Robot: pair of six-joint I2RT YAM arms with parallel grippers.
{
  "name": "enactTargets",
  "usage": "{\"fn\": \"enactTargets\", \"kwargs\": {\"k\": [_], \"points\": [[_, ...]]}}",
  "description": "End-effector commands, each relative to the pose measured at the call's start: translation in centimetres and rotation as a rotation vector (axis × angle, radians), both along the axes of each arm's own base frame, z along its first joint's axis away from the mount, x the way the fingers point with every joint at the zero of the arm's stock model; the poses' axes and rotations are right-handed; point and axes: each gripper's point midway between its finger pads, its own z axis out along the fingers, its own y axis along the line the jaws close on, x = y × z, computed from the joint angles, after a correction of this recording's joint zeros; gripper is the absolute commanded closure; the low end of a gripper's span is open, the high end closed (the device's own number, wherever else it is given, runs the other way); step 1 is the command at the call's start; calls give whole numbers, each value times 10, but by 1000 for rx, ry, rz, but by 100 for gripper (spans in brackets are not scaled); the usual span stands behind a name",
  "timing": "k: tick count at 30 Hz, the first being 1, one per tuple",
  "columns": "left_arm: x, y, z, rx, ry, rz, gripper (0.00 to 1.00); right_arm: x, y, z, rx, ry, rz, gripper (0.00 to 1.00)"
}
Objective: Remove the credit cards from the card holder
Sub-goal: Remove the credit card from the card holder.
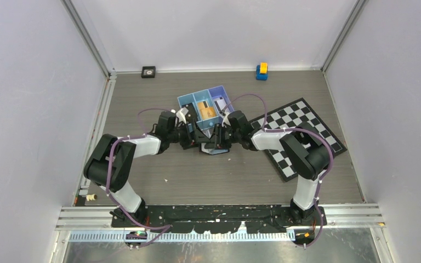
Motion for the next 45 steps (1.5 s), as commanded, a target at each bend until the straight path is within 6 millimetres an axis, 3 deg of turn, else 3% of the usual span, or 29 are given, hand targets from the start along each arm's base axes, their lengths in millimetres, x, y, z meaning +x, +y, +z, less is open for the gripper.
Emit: {"fn": "enactTargets", "kwargs": {"k": [1, 12, 16, 21, 26, 36, 45], "points": [[12, 0, 14, -56, -55, 31, 28, -10, 26, 37, 75, -102, 109, 65], [14, 2, 13, -71, -46, 39, 24, -24, 36, 44, 85, -140, 184, 62], [14, 3, 14, -68, -48, 41, 27, -29, 38, 50, 102, -167, 205, 59], [14, 3, 10, -61, -40, 39, 38, -29, 36, 61, 129, -223, 197, 58], [14, 4, 10, -58, -36, 44, 32, -27, 29, 74, 145, -296, 163, 58], [15, 8, 10, -58, -35, 54, 32, -21, 18, 87, 155, -382, 99, 60], [17, 9, 12, -88, -29, 58, 30, -16, 26, 72, 148, -385, 125, 62]]}}
